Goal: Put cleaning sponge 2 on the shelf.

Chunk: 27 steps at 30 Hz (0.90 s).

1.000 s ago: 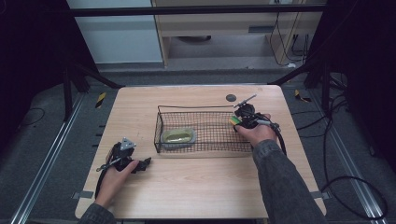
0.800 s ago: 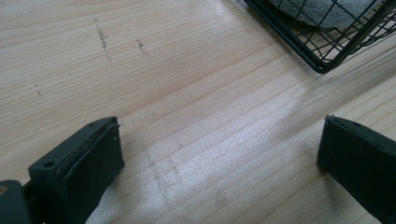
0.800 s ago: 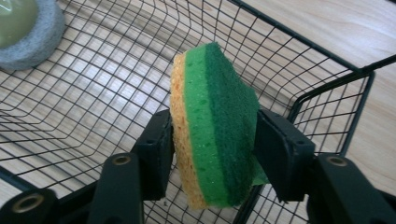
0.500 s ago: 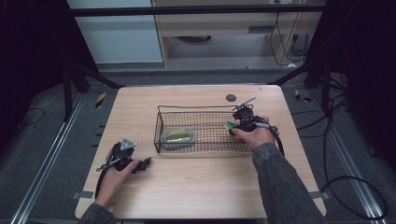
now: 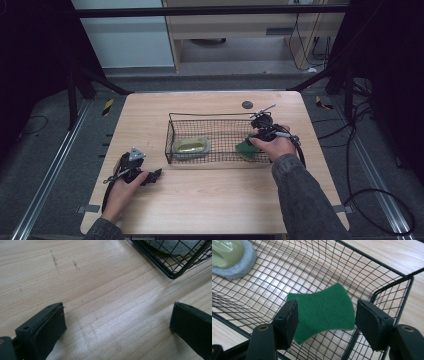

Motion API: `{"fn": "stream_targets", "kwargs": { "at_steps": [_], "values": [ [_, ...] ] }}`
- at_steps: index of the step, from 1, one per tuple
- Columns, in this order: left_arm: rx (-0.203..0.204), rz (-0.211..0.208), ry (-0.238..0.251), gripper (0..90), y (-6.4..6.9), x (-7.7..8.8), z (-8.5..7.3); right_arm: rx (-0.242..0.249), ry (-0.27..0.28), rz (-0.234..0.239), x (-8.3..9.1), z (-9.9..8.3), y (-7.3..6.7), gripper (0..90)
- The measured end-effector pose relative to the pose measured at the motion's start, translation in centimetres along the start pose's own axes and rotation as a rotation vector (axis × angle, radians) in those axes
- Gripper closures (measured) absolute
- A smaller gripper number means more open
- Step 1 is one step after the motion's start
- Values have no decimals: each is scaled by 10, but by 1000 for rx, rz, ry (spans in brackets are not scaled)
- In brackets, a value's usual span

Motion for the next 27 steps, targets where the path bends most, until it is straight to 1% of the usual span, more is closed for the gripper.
{"fn": "stream_targets", "kwargs": {
  "at_steps": [4,11,15,16,18,22,23,24,27],
  "values": [
    [0,0,0,0,0,0,0,-5,9,-2,3,0,3,341],
    [0,0,0,0,0,0,0,-14,30,-9,8,1,7,297],
    [0,0,0,0,0,0,0,-20,43,-13,10,1,10,246],
    [0,0,0,0,0,0,0,-31,43,-11,11,1,10,232],
    [0,0,0,0,0,0,0,-26,55,-14,13,1,12,199],
    [0,0,0,0,0,0,0,-46,74,0,16,1,13,128],
    [0,0,0,0,0,0,0,-44,80,-3,17,1,15,110],
    [0,0,0,0,0,0,0,-52,83,-7,18,1,16,96],
    [0,0,0,0,0,0,0,-63,99,-21,22,-1,22,82]
  ]
}}
Point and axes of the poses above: each handheld gripper's, and its own axes: x roughly backward along the jaws, z roughly out of its top, y roughly to its right, the point moved 10 cm from there along -x, roughly forward along the jaws, and after that the axes turned 1 degree about -y, right-handed, at the moved point
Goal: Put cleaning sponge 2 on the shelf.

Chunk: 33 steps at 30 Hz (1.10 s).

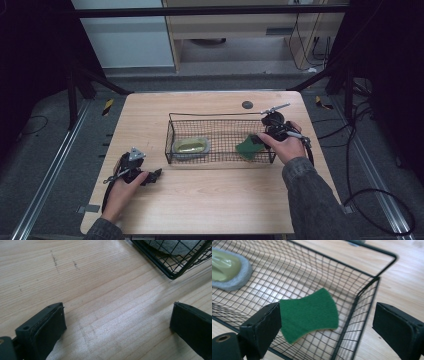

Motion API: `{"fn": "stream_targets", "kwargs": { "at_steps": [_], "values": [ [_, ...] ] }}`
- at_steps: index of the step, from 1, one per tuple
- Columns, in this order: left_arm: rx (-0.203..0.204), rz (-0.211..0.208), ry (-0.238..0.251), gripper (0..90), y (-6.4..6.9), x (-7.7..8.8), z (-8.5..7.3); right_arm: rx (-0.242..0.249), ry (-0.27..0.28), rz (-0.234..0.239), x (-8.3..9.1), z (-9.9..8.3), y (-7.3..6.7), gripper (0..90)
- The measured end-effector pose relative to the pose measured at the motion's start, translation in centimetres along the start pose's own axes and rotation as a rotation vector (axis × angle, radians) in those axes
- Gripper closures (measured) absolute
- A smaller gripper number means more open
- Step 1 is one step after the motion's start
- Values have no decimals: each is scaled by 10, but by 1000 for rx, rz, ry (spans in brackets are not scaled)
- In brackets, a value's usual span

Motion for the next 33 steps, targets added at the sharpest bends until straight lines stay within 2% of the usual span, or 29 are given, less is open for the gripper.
{"fn": "stream_targets", "kwargs": {
  "at_steps": [14,23,33],
  "values": [
    [0,0,0,0,0,0,0,-59,90,-62,28,-7,38,98],
    [0,0,0,0,0,0,0,-119,114,-66,37,-30,62,90],
    [-1,1,-1,0,0,0,0,-83,162,-175,32,-59,90,93]
  ]
}}
Point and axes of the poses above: each handheld gripper's, and its own axes: x roughly backward along the jaws, z roughly out of its top, y roughly to its right, the point moved 10 cm from there along -x, roughly forward along the jaws, and after that the axes turned 1 degree about -y, right-handed, at the moved point
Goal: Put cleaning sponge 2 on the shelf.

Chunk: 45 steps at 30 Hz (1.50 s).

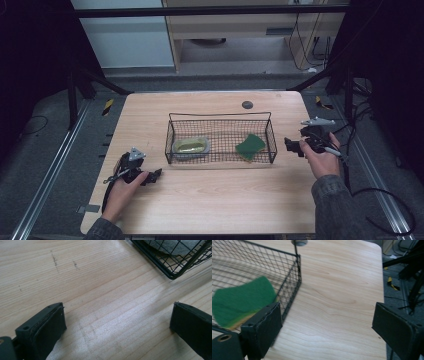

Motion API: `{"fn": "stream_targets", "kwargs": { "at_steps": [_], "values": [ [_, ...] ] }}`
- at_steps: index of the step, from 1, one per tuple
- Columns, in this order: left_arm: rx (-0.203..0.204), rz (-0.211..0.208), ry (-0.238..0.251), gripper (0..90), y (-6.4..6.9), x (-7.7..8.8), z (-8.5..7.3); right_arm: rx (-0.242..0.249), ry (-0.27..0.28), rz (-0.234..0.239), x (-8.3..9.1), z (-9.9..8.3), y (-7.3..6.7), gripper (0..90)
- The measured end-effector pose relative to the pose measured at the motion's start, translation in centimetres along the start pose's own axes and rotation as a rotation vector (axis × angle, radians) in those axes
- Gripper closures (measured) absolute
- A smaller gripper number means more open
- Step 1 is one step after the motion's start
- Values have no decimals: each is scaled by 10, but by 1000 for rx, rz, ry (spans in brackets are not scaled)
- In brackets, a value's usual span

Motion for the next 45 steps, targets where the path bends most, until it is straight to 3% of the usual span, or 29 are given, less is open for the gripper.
{"fn": "stream_targets", "kwargs": {
  "at_steps": [7,16,21,32,45],
  "values": [
    [0,0,0,0,0,0,0,-21,-10,-24,-11,-22,12,97],
    [3,-2,1,0,0,0,0,-47,-54,-22,-35,-47,15,98],
    [2,0,1,0,0,0,0,-52,-56,-25,-49,-47,15,99],
    [2,0,1,0,0,0,0,-135,-39,-29,-68,-46,18,98],
    [-1,-2,0,0,0,-1,1,-140,-85,-32,-80,-60,9,76]
  ]
}}
Point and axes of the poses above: each handheld gripper's, and its own axes: x roughly backward along the jaws, z roughly out of its top, y roughly to its right, the point moved 10 cm from there along -x, roughly forward along the jaws, and after that the axes turned 1 degree about -y, right-handed, at the moved point
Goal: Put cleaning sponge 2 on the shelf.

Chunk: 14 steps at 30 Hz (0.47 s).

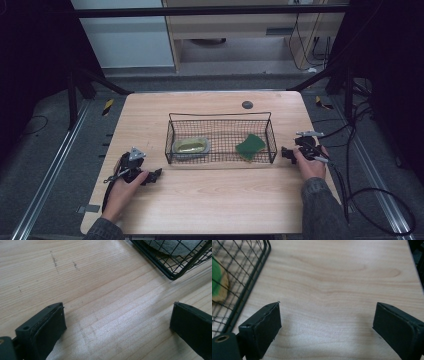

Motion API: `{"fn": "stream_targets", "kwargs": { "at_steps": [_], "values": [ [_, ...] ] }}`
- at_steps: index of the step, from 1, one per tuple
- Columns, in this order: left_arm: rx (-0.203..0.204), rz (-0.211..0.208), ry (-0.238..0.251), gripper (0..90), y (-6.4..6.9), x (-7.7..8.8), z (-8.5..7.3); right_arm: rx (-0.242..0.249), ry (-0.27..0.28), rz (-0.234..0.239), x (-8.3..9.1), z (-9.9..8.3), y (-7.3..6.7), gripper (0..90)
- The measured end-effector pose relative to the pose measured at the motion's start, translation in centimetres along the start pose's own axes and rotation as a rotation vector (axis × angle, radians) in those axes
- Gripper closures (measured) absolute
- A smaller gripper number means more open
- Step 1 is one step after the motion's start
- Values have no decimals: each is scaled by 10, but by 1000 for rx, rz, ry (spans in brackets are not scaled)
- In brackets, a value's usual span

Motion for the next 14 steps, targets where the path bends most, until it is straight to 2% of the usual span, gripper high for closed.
{"fn": "stream_targets", "kwargs": {
  "at_steps": [2,6,11,14],
  "values": [
    [1,0,0,0,0,0,0,-15,0,7,-2,-3,-2,68],
    [1,0,0,0,0,0,0,-39,47,1,-1,-5,-2,62],
    [-2,-3,1,0,-1,-1,1,-59,40,-19,0,-7,-2,39],
    [-4,-5,0,0,-1,-2,2,-56,35,-16,-1,-7,-3,19]
  ]
}}
Point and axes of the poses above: each handheld gripper's, and its own axes: x roughly backward along the jaws, z roughly out of its top, y roughly to its right, the point moved 10 cm from there along -x, roughly forward along the jaws, and after that the axes turned 1 degree about -y, right-handed, at the moved point
